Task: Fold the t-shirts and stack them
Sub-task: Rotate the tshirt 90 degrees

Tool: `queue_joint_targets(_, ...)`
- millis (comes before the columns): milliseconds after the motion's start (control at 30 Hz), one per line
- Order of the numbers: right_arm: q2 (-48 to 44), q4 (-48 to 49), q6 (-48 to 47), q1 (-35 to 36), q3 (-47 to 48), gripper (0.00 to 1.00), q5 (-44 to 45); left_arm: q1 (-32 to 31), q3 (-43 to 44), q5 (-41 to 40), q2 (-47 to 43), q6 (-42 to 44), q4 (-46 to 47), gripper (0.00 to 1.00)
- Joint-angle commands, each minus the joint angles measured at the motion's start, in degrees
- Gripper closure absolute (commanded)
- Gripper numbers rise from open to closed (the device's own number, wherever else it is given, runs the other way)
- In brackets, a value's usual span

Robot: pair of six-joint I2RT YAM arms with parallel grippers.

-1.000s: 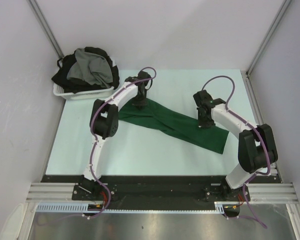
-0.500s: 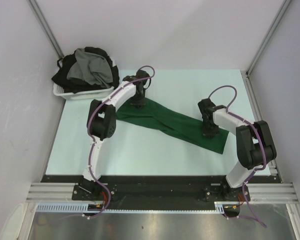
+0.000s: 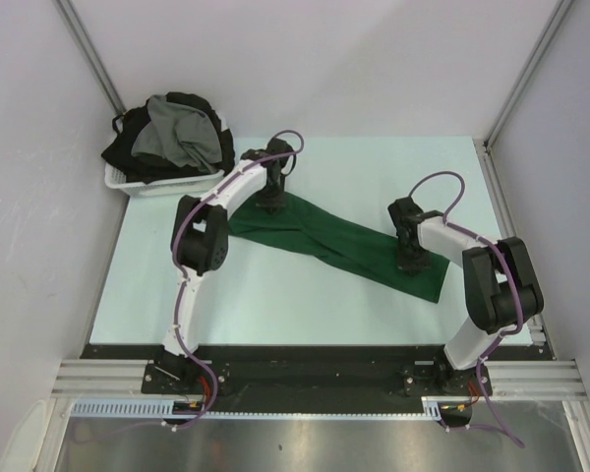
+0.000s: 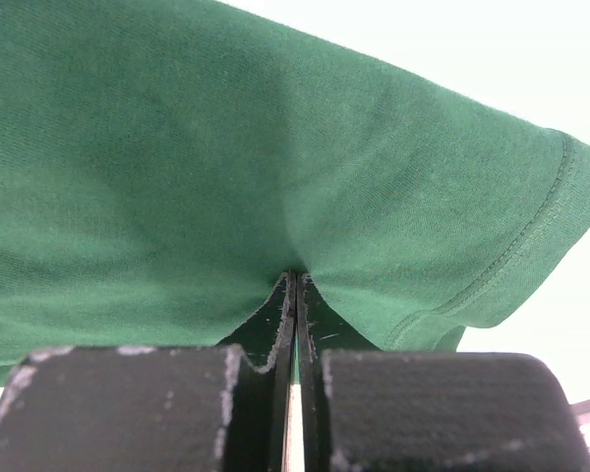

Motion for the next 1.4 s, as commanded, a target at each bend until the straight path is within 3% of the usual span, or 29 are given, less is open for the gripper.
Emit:
queue_joint_targets(0,-0.52,1.34,1.54,0.76,-1.47,1.0,-1.39,0.65,1.81,2.78,1.73,0.27,0.52,1.0)
queue_joint_targets(400,-1.39,2.22,2.16,2.69,-3.58,1.0,-3.76,1.53,3.13,9.3,7.0,-2.37,1.84,1.0)
queue_joint_targets(533,-2.62,2.14,2.86,3.31,-4.46,1.0,-4.73,1.79,7.33,11.23,9.9,-2.46,0.7,1.0)
queue_joint_targets(933,-5.08,2.31,5.85,6.12,-6.57,1.0,-8.86,2.41,10.6,12.02,12.28,-2.28,0.26,1.0)
queue_joint_targets(1367,-5.88,1.7,7.69,9.19,-8.15,1.0,-7.63,2.67,11.31,11.49,12.19,-1.58,0.43,1.0)
